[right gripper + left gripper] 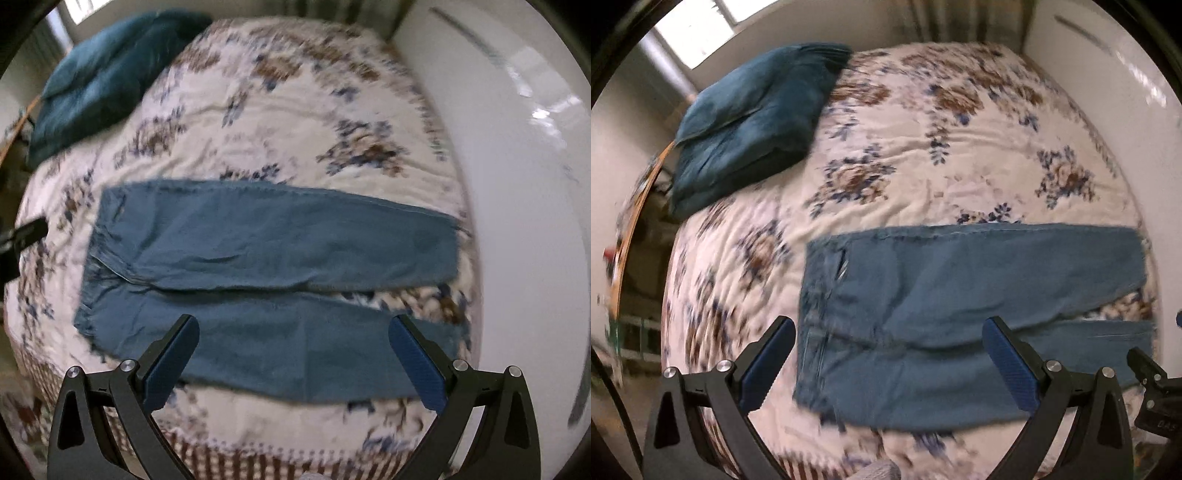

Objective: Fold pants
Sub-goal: 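Lower both grippers onto the jeans leg hems and close them on the denim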

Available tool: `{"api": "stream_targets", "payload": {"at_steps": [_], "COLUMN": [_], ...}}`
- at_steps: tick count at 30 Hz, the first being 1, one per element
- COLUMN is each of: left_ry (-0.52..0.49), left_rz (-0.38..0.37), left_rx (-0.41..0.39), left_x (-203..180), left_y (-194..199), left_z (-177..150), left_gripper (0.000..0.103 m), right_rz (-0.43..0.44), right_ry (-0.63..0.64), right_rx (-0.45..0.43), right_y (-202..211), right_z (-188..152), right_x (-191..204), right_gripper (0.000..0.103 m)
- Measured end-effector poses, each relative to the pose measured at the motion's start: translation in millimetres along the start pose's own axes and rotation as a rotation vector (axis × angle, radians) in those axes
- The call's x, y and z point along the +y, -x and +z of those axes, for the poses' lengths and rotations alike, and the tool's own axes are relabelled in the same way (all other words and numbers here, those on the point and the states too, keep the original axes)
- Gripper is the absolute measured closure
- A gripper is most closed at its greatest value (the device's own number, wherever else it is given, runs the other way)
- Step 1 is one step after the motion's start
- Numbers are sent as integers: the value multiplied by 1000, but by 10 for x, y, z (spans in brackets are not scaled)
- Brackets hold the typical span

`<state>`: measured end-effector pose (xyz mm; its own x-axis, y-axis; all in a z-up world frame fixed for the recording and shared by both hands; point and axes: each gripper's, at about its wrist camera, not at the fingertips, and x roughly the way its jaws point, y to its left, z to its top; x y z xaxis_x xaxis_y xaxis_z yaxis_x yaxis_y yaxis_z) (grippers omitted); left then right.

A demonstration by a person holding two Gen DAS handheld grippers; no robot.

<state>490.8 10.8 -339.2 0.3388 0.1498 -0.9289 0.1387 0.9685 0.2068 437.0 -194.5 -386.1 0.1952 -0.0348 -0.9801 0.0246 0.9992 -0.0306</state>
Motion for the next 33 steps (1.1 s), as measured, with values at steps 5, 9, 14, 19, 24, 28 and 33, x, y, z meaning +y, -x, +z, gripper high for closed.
{"api": "stream_targets", "payload": {"at_steps": [5,9,14,19,24,28,33], "left_ry": [-205,-366,-579,-773,-830,-799,-712], "left_rz": [-10,4,-67,-127,-217,-295,-333], "left_rx": [42,95,268,391,457,460,401], "left_x": [-356,-649,-1048,-1281,-1308,-1269,-1161], "left_y": [-927,-1661,-2676,-3280,-3461,-3444,-3183], "left_z": [485,799,1006,988,1041,1146,1253], "left_gripper": [0,0,1,3,10,48,92], "right_rz": [20,33,13,8,38,109,163], "right_ry": [70,149,318,537,685,692,660], "right_rx": [93,130,254,382,470,481,423], "right_y": [-994,-1758,-2704,-3396,-3882,-3992,-3789], "right_z": [616,1120,1626,1866,1970,2001,1990], "right_x": [-30,-155,-169,-22,-9,-88,-212], "right_gripper": [0,0,0,0,0,10,91]}}
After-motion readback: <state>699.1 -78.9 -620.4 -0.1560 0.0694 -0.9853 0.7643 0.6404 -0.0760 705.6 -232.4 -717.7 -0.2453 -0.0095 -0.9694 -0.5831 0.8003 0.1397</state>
